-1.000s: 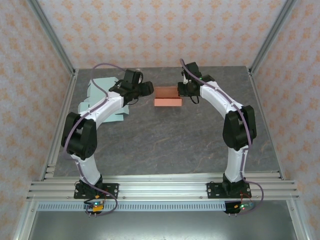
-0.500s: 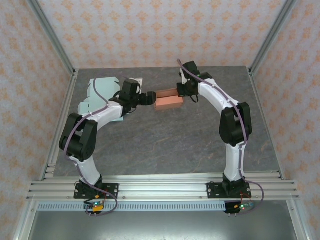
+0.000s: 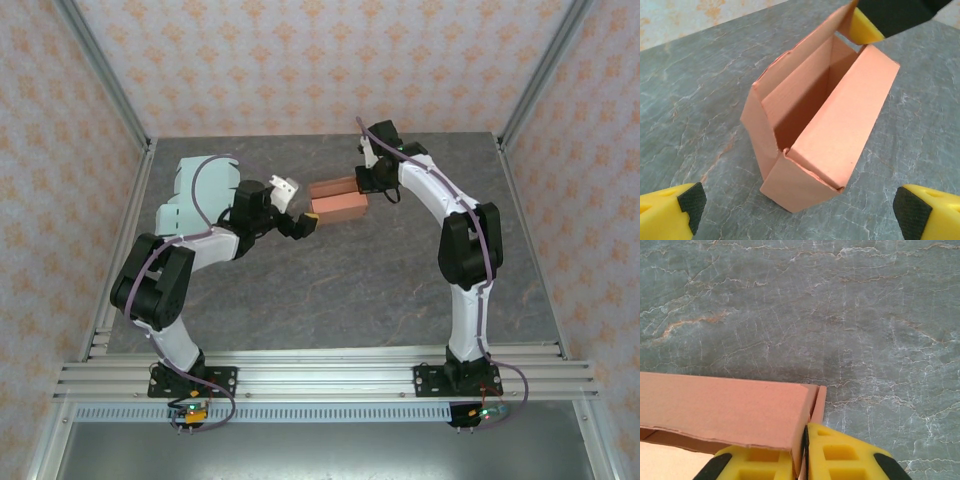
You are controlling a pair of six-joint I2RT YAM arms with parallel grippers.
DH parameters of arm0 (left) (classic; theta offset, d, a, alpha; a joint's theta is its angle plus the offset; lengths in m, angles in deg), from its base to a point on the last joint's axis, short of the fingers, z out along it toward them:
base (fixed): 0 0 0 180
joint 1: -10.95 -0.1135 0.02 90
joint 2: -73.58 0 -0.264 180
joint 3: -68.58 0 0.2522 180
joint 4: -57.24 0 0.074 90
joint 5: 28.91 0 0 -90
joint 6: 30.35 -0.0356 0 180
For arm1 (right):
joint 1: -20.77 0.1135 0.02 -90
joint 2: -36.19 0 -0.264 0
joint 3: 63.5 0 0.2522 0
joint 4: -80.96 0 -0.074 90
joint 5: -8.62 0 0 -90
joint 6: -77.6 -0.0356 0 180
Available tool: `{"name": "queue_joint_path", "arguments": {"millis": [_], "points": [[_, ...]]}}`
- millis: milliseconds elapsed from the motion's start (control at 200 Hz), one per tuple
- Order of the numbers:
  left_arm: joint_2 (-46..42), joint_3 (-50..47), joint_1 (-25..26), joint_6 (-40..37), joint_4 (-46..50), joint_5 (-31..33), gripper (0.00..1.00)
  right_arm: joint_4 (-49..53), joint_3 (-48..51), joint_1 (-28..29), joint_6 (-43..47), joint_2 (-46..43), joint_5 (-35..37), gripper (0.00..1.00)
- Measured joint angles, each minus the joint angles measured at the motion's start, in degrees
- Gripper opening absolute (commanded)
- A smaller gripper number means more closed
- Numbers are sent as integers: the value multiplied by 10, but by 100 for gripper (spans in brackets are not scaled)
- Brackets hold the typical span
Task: Fold the paper box
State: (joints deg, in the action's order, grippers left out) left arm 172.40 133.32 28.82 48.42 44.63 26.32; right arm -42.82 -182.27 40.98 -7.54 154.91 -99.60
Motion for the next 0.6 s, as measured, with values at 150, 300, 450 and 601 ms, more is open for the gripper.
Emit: {"name": "queue_joint_path", "arguments": {"millis": [150, 300, 450, 601], "points": [[26, 5, 0, -34, -35, -6, 100, 4, -3, 0, 17, 3, -17, 12], [67, 15, 1, -62, -53, -23, 100, 9, -9, 0, 32, 9, -36, 12], [86, 27, 16, -89, -54, -25, 98, 17, -11, 0, 41, 9, -48, 12], [97, 38, 42, -104, -64, -24, 75, 29, -11, 0, 44, 9, -56, 12]]}}
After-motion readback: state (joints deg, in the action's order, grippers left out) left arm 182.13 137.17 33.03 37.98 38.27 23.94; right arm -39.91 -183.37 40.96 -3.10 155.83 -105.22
